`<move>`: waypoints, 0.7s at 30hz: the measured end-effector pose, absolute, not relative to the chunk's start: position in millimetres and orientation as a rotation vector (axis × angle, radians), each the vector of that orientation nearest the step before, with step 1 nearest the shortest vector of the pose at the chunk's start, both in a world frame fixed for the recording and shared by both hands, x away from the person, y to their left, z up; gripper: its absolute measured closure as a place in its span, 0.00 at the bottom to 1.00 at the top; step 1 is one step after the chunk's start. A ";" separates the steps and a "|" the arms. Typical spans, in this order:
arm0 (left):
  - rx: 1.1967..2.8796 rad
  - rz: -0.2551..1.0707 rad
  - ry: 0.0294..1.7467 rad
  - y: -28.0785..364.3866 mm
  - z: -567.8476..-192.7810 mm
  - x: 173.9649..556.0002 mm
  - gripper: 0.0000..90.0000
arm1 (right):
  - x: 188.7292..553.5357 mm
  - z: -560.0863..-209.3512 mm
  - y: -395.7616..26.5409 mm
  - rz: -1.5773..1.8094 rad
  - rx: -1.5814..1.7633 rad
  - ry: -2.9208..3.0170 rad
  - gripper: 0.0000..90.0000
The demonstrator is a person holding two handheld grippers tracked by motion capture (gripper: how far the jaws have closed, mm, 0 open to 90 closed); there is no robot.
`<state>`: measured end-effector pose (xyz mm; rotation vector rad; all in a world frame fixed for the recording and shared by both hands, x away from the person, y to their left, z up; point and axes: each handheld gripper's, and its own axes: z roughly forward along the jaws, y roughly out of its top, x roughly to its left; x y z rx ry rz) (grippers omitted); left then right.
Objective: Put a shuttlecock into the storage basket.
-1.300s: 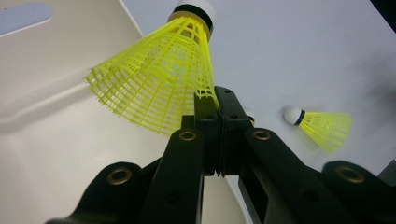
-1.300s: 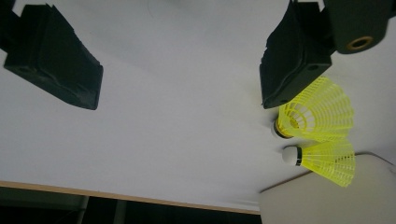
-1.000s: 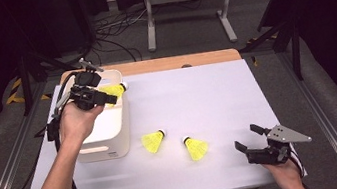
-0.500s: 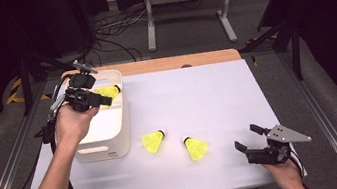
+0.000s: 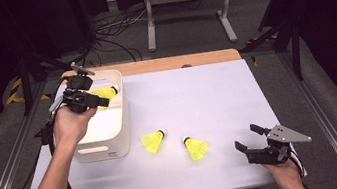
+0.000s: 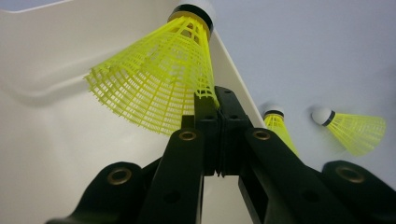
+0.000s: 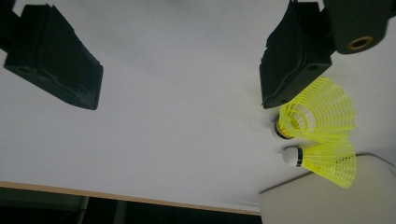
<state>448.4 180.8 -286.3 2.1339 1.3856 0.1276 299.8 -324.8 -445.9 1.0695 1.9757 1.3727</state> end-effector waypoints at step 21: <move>2.127 0.118 1.455 186.7 -310.7 459.7 0.99 | 299.8 -446.2 -325.1 1.370 1.071 1.977 0.16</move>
